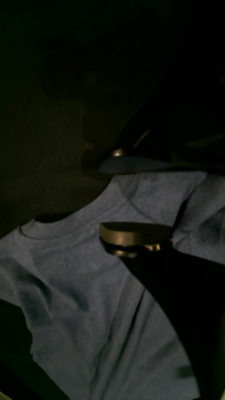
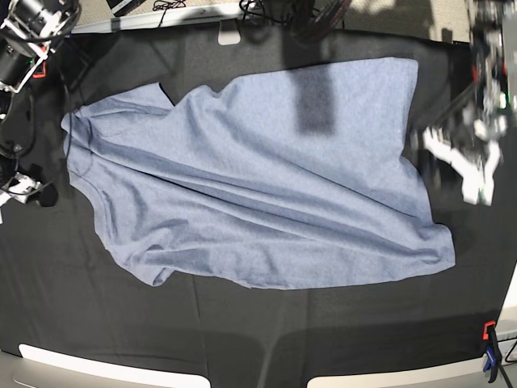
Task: Layout the t-shirt on the table in an organized manner, then fold the t-shirt properly
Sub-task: 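Grasp the shirt corner with the left gripper and pull it outward, then grasp the shirt edge with the right gripper and pull it outward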
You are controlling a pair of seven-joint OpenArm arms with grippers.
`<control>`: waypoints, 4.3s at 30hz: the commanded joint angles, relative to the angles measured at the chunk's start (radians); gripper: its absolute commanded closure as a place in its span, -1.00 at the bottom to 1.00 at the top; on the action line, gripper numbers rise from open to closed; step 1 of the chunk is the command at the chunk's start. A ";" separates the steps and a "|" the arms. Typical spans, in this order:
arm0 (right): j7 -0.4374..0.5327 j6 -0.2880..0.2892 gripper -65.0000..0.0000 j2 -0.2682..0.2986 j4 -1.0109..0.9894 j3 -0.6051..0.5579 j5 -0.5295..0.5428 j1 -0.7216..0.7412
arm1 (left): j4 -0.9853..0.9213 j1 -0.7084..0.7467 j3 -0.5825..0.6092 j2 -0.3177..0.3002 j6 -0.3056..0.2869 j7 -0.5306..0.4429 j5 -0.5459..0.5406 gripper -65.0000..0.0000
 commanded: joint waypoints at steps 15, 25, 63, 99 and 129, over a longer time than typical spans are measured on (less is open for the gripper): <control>0.018 0.007 0.22 0.028 0.015 0.004 0.025 0.022 | 0.030 0.297 -0.083 0.076 -0.101 -0.008 -0.060 0.43; 0.019 0.007 0.22 0.028 0.015 0.004 0.025 0.022 | 0.030 0.352 -0.083 0.075 -0.230 0.074 -0.216 0.43; 0.018 0.007 0.22 0.028 0.015 0.004 0.025 0.022 | 0.029 0.324 -0.134 0.138 -0.358 0.280 -0.424 0.36; 0.018 0.007 0.22 0.028 0.015 0.004 0.025 0.022 | 0.029 0.324 -0.509 0.177 -0.254 0.264 -0.129 1.00; 0.259 -0.090 0.22 -0.035 -0.004 -0.552 -0.293 0.335 | 0.031 0.296 -0.508 0.150 -0.411 0.181 -0.447 0.04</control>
